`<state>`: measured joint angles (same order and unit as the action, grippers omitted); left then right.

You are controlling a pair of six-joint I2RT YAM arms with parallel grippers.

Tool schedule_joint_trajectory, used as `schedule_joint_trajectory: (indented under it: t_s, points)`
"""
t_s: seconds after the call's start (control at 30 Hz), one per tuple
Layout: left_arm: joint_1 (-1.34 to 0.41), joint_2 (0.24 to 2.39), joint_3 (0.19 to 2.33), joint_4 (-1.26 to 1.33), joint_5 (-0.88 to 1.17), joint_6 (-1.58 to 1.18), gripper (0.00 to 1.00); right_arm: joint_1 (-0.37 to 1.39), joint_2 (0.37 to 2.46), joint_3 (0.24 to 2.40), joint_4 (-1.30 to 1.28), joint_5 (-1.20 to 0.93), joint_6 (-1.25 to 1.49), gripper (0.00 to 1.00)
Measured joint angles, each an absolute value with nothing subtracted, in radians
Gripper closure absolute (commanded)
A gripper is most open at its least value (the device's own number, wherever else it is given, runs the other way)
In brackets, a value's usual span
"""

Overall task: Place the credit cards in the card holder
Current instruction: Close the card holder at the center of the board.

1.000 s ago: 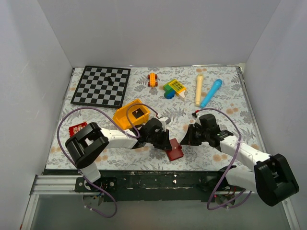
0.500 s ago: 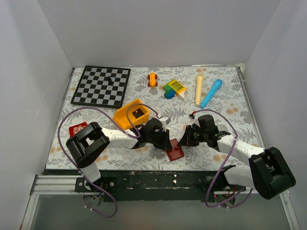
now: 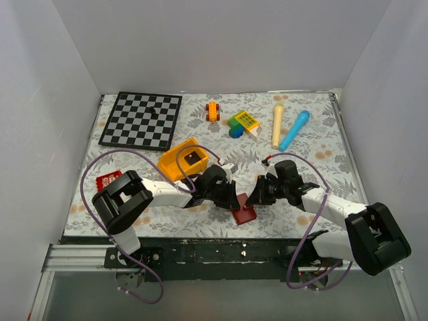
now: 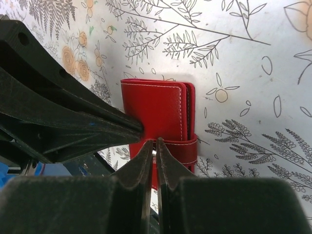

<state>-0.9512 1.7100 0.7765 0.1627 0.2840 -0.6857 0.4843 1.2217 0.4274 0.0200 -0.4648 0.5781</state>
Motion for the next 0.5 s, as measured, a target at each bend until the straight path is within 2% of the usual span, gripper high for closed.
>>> schedule_joint_trajectory:
  t_s: [0.27,0.5]
  points:
    - [-0.951,1.71,0.776,0.163,0.284,-0.686,0.91,0.506,1.233,0.427,0.021,-0.467,0.579,0.76]
    - [-0.951,1.711,0.776,0.163,0.284,-0.686,0.92,0.519,1.233,0.427,0.018,-0.466,0.577,0.75]
